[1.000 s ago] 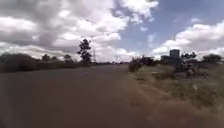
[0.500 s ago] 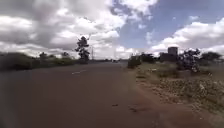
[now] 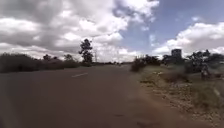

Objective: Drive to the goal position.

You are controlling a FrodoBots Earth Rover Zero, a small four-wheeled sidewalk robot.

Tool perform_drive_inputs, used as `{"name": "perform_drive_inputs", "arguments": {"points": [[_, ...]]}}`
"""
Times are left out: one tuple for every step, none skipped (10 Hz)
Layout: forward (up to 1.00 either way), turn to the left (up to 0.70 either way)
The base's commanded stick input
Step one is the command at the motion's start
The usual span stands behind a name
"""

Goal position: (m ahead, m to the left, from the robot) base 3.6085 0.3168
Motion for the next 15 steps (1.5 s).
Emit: {"name": "perform_drive_inputs", "arguments": {"points": [[0.70, -0.02], [0.70, -0.03], [0.70, -0.05], [0.70, -0.06], [0.70, -0.07], [0.70, -0.08], [0.70, -0.10], [0.70, -0.11], [0.70, -0.11], [0.70, -0.08], [0.70, -0.05], [0.70, -0.02], [0.70, 0.00], [0.70, 0.00], [0.70, 0.00]]}}
